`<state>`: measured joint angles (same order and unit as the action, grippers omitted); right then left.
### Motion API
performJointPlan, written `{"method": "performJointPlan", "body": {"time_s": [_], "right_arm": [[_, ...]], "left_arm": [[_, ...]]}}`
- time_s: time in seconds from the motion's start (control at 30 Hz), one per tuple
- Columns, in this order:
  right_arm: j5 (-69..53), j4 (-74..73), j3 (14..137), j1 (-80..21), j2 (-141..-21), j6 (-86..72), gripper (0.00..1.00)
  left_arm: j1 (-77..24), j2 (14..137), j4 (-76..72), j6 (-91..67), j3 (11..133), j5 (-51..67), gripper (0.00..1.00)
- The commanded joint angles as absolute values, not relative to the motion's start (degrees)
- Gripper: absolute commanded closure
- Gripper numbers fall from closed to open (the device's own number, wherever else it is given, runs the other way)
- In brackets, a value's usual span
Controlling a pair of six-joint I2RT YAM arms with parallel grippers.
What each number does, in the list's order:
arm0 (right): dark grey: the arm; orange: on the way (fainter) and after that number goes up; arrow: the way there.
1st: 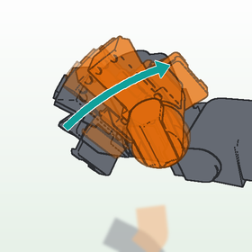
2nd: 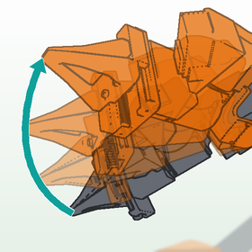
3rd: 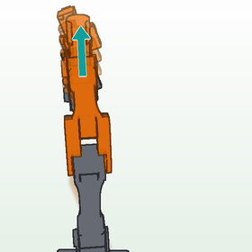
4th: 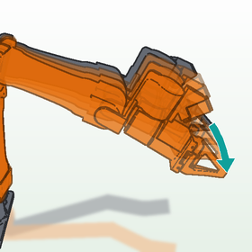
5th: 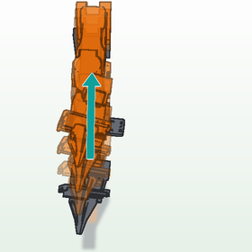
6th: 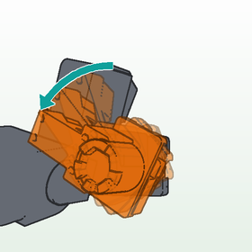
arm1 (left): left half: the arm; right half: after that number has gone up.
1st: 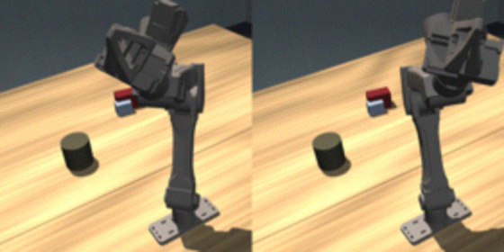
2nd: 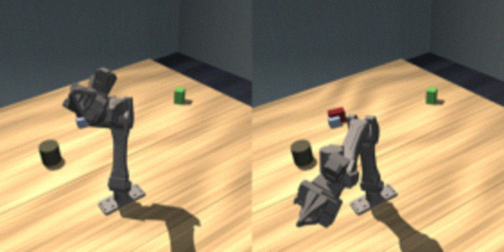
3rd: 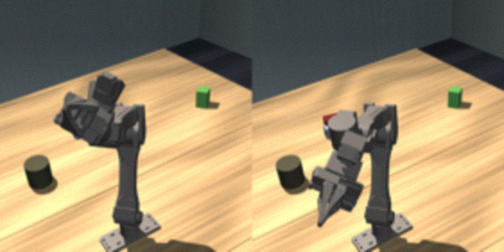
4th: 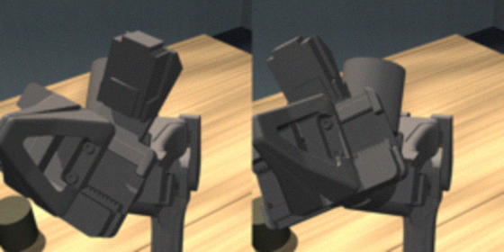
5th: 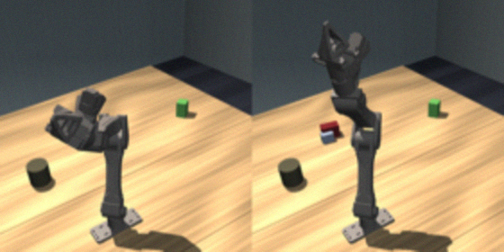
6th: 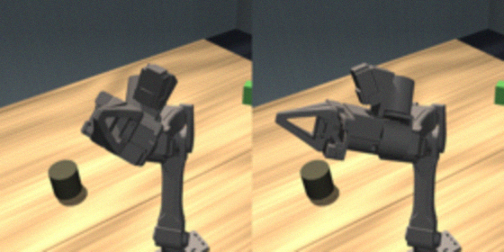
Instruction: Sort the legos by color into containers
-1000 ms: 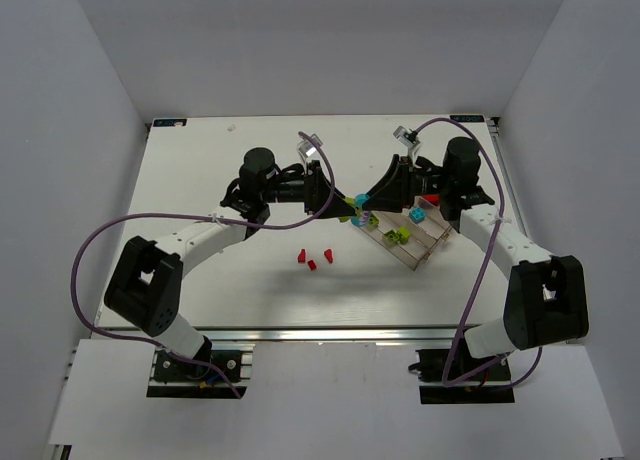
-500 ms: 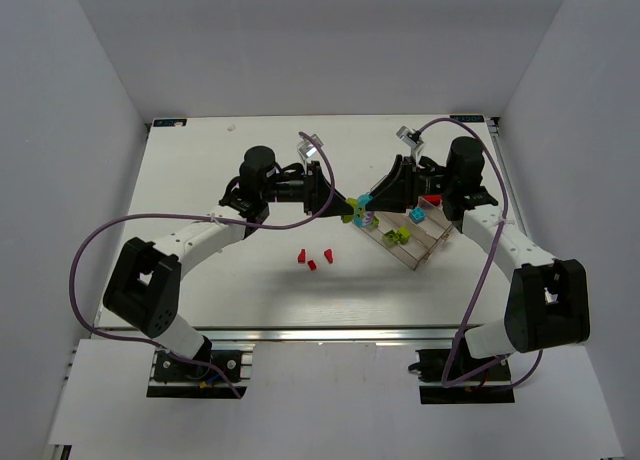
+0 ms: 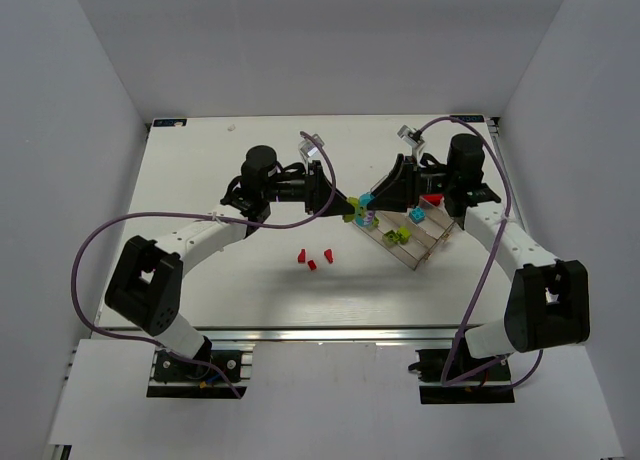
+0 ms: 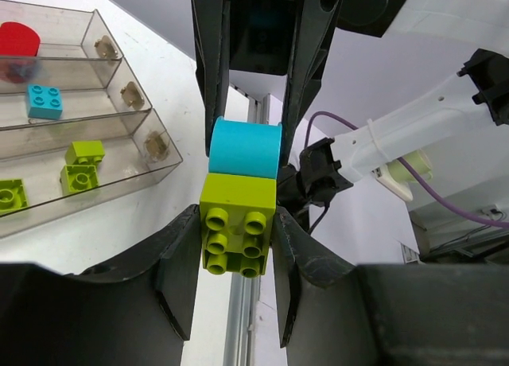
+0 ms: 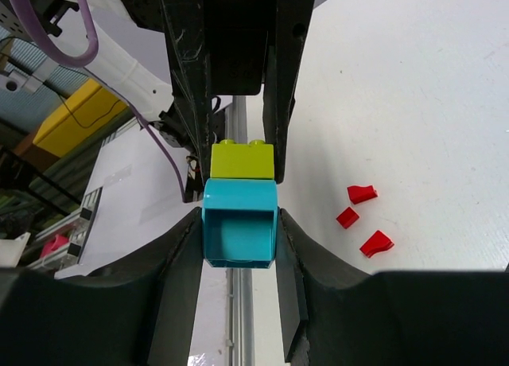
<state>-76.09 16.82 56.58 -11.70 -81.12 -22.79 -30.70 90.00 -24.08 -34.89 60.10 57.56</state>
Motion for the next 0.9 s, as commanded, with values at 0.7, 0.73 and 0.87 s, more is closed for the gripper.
{"method": "performJointPlan", "body": {"time_s": [0.7,0.73,0.87], "right_arm": [[-27.27,-9.85,62.14,-5.19,-75.67,10.98,1.0],[-25.16,-10.45,62.57,-5.36,-76.37,13.51,1.0],[-18.73,-10.55,63.55,-5.27,-80.32,17.49,1.0]], "left_arm": [[-27.07,85.61,-10.37,-25.31,61.52,47.72,1.0],[-27.07,85.69,-10.46,-25.31,61.26,47.72,1.0],[-27.59,85.43,-10.46,-25.22,60.91,47.72,1.0]]}}
